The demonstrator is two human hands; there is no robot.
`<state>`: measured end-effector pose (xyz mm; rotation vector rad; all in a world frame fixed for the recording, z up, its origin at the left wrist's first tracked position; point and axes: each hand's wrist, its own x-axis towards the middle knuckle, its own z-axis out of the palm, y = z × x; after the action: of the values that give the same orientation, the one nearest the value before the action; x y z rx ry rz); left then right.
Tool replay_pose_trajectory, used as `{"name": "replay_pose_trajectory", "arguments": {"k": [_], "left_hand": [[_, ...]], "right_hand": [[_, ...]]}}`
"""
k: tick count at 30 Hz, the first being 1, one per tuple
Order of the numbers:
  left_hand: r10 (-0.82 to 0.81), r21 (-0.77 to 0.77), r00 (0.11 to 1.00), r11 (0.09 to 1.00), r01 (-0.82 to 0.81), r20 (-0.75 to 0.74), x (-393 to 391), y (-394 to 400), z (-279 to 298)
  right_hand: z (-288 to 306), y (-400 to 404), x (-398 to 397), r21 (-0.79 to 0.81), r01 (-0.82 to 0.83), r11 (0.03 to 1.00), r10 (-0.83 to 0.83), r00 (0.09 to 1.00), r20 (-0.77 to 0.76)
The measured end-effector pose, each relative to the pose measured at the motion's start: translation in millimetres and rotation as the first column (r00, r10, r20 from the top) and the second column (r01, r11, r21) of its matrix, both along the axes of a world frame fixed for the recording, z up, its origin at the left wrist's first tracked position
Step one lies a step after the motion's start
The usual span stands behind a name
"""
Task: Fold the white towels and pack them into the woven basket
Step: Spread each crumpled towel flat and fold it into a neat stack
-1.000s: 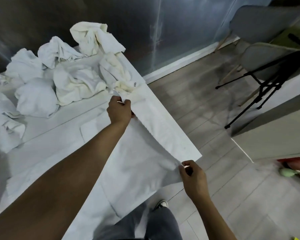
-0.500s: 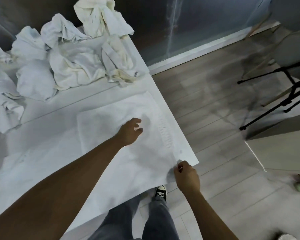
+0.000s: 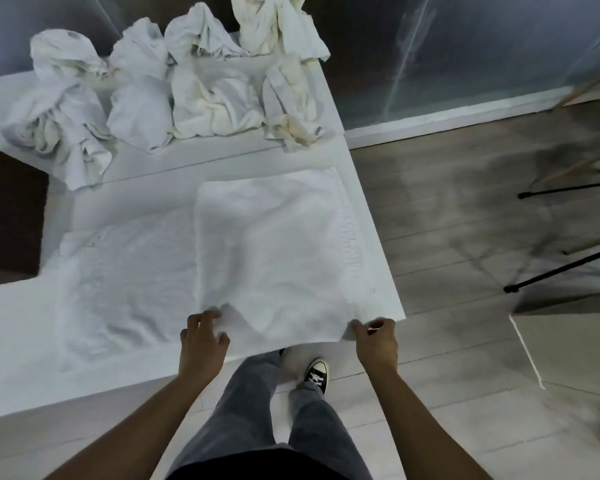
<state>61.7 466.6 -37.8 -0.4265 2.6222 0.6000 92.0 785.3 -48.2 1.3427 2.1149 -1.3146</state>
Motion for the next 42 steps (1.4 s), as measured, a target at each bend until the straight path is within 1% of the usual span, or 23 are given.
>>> {"name": "replay_pose_trajectory", "arguments": {"k": [1,3,5,7,8,11,13,15,17,20,22,24,26,28,30,32,33,35,36,37,38,40,42], "left_hand": [[0.087,0.010,0.996,0.996,-0.087,-0.002,3,-1,2],[0.274,0.022,0.962,0.961,-0.274,0.017,6,-3,5],[0.410,0.072,0.911,0.908,-0.413,0.052,10,-7,8],[0.495,0.151,0.864,0.851,-0.504,0.097,15,-8,10],[0.505,0.173,0.855,0.838,-0.518,0.118,18,-10,10],[0.468,0.192,0.868,0.848,-0.495,0.169,24,-17,10],[0.507,0.249,0.835,0.799,-0.548,0.213,28,-20,10],[0.570,0.324,0.781,0.710,-0.625,0.257,33,-21,11],[0.620,0.416,0.726,0.600,-0.683,0.298,36,-20,18],[0.665,0.522,0.654,0.437,-0.733,0.361,36,-19,32],[0.688,0.562,0.626,0.373,-0.738,0.366,33,-20,43],[0.703,0.597,0.617,0.339,-0.727,0.354,28,-23,56],[0.690,0.631,0.650,0.358,-0.689,0.319,17,-26,71],[0.657,0.653,0.701,0.406,-0.639,0.277,1,-31,82],[0.619,0.668,0.746,0.450,-0.593,0.246,-20,-35,91],[0.599,0.683,0.769,0.466,-0.562,0.224,-41,-39,97],[0.597,0.695,0.770,0.455,-0.556,0.225,-52,-40,101],[0.577,0.743,0.774,0.393,-0.542,0.259,-72,-45,110],[0.540,0.780,0.794,0.355,-0.515,0.279,-82,-47,115],[0.481,0.815,0.830,0.335,-0.472,0.283,-91,-51,118],[0.409,0.839,0.869,0.337,-0.427,0.277,-101,-55,120],[0.319,0.846,0.918,0.398,-0.354,0.234,-123,-62,118],[0.363,0.800,0.920,0.502,-0.329,0.150,-145,-63,114]], "right_hand": [[0,0,-1,-0.039,0.043,0.998,-0.044,0.999,-0.013],[-1,0,-2,-0.075,0.090,0.993,-0.093,0.995,-0.034],[-4,1,-2,-0.073,0.080,0.994,-0.083,0.996,-0.031],[-9,4,-2,-0.055,0.034,0.998,-0.035,0.999,-0.022],[-11,5,-1,-0.053,0.006,0.999,-0.006,1.000,-0.005],[-12,6,2,-0.053,-0.054,0.997,0.055,0.998,0.018],[-7,7,4,-0.035,-0.070,0.997,0.070,0.998,0.005],[-3,8,7,-0.043,-0.060,0.997,0.058,0.998,-0.026],[0,6,8,-0.059,-0.038,0.998,0.034,0.997,-0.064],[14,2,6,-0.095,0.027,0.995,-0.040,0.991,-0.131],[32,1,-1,-0.149,0.088,0.985,-0.119,0.970,-0.214],[50,1,-14,-0.196,0.104,0.975,-0.157,0.948,-0.276],[63,-1,-35,-0.221,0.090,0.971,-0.158,0.937,-0.312],[74,-2,-58,-0.240,0.085,0.967,-0.165,0.927,-0.336],[83,-3,-81,-0.280,0.101,0.955,-0.202,0.910,-0.362],[91,-6,-103,-0.332,0.141,0.933,-0.266,0.892,-0.367],[94,-7,-113,-0.357,0.176,0.917,-0.309,0.881,-0.359],[100,-8,-134,-0.401,0.240,0.884,-0.385,0.860,-0.335],[102,-8,-145,-0.419,0.267,0.868,-0.417,0.851,-0.320],[104,-9,-155,-0.438,0.292,0.850,-0.447,0.839,-0.309],[105,-9,-165,-0.450,0.309,0.838,-0.468,0.830,-0.302],[106,-11,-186,-0.470,0.329,0.819,-0.497,0.816,-0.296],[108,-15,-203,-0.507,0.327,0.797,-0.514,0.808,-0.288]]}}
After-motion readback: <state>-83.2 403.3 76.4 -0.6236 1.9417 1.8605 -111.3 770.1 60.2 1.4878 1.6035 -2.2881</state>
